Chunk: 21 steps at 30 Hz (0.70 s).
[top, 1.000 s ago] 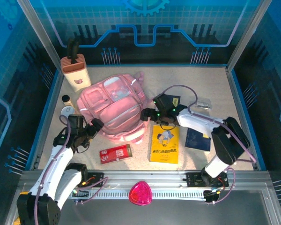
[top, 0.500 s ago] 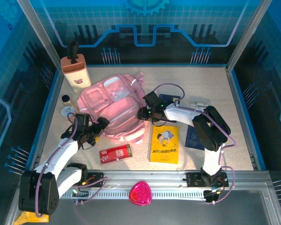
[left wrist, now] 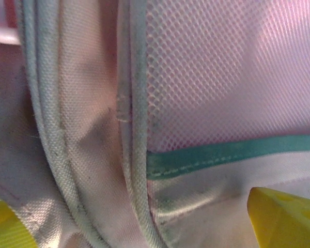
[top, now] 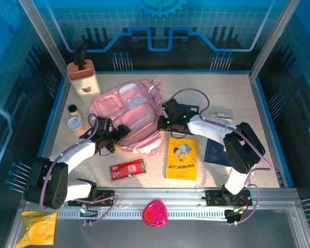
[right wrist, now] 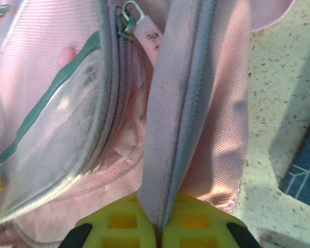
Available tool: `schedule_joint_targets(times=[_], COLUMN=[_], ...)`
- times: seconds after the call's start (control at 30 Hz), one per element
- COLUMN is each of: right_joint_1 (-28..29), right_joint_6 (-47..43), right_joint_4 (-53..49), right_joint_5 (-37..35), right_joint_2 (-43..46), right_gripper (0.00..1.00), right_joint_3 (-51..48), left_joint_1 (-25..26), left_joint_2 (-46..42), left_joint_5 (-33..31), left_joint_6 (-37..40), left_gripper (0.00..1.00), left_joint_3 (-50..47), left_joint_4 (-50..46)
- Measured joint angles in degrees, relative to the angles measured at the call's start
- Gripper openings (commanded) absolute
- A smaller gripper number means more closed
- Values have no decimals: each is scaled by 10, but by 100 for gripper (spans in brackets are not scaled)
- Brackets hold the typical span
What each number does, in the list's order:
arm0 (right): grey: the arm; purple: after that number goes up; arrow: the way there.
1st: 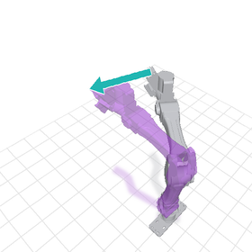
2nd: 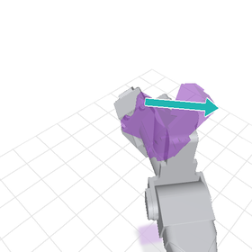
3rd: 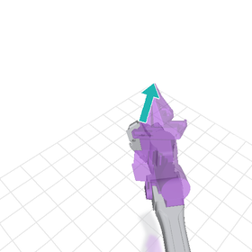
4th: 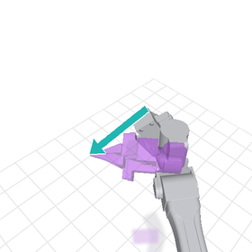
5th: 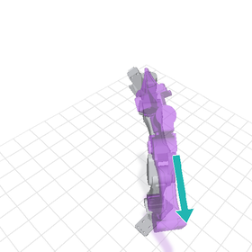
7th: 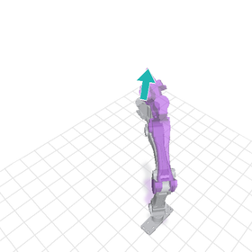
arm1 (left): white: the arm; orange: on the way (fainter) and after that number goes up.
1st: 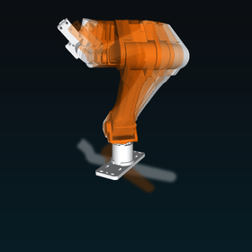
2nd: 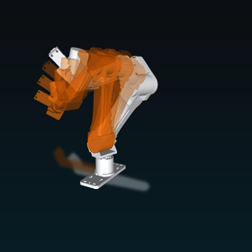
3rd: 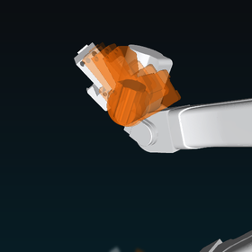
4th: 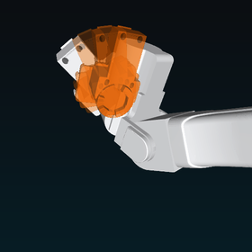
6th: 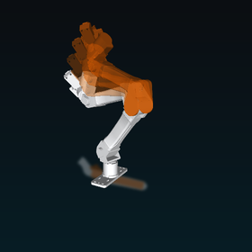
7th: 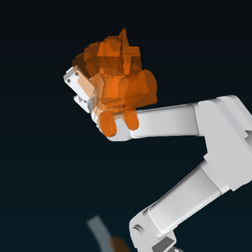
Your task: Pack books, pencil case, and school supplies into a backpack
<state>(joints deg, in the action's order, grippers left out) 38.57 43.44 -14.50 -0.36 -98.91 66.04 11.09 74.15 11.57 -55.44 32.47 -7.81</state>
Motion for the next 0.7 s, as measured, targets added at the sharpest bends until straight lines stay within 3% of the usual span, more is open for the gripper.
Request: schedule_joint_targets(times=[0.37,0.5,0.7], right_joint_1=[53,87,108], right_joint_6=[24,36,30], right_joint_4=[-27,-27,-21], right_joint_5=[-61,-74,-56], right_joint_2=[37,9,-15], right_gripper=[3,19,52], right_joint_3=[-24,-14,1], left_joint_1=[-12,-27,-51], left_joint_2=[111,127,122], left_joint_5=[-45,-54,-52], left_joint_6=[58,88,126], left_gripper=[85,87,94], left_joint_3=[140,167,179], left_joint_4=[0,0,-11])
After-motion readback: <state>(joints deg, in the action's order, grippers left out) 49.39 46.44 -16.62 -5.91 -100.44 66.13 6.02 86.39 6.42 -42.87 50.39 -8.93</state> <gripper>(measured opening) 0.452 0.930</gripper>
